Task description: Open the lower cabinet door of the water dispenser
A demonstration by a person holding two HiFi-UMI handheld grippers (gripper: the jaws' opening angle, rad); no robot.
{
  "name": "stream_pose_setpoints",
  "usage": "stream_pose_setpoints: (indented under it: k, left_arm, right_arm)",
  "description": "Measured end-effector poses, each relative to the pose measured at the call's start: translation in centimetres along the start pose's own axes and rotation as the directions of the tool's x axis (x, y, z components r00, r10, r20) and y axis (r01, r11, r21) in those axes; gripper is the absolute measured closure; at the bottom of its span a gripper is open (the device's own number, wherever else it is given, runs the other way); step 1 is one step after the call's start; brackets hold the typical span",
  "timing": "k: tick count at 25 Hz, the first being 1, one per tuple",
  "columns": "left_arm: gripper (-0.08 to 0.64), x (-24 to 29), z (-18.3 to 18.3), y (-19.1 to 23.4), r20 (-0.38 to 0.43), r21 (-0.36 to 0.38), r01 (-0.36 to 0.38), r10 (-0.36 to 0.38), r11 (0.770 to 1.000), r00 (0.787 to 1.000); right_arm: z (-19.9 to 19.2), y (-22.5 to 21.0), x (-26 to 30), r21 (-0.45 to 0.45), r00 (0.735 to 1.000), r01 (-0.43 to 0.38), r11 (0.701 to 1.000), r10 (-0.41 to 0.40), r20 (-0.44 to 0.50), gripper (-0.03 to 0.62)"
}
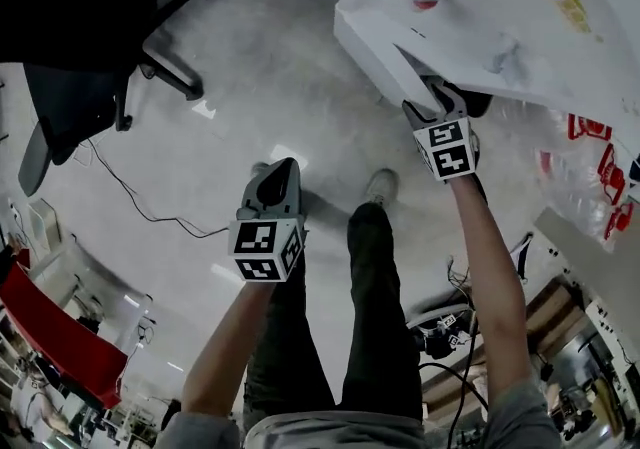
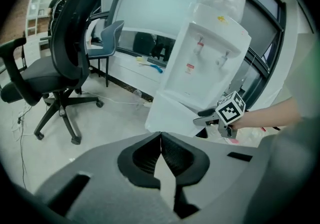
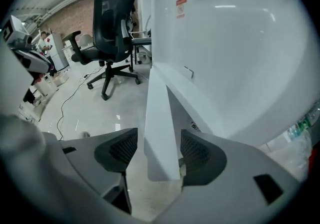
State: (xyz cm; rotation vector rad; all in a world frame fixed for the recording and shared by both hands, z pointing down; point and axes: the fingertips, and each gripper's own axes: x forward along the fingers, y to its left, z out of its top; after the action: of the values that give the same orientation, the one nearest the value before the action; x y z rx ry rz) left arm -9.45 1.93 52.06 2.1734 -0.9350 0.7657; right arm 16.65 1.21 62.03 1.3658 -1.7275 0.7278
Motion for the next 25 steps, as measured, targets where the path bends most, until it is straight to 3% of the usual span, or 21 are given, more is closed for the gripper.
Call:
stream_pose_setpoints:
  k: [7, 13, 20, 25]
  left_arm:
    - [0.548, -1.5, -1.7, 4.9, 0.025, -0.116, -0.086, 0.090, 0.990, 0.996]
    - [0.549, -2.5, -3.2, 8.6, 0.033, -0.180, -0.132, 0.140, 0.975, 0.990]
    - [0.549, -3.6, -3.4, 10.4, 0.044, -0.225, -0.179, 0.194, 0.958, 0.980]
    - [0.549, -4.9, -3.4, 13.1, 0.058, -0.272, -0.194, 0.217, 0.943, 0.974]
  right_arm:
    - [0.7, -0.3, 1.0, 0.033, 0.999, 0.036, 0.999, -0.034, -0.036, 0.342]
    - [0.7, 0.2, 1.3, 0.014, 0.995, 0.058, 0.998, -0.056, -0.078, 0.382]
    - [-0.7, 1.5, 1.3, 0.139, 0.986, 0.067, 0.988, -0.044, -0.164, 0.382]
    - [-0.2, 4.8, 1.9, 0.276, 0.977, 0.109, 0.955, -0.051, -0.209, 0.383]
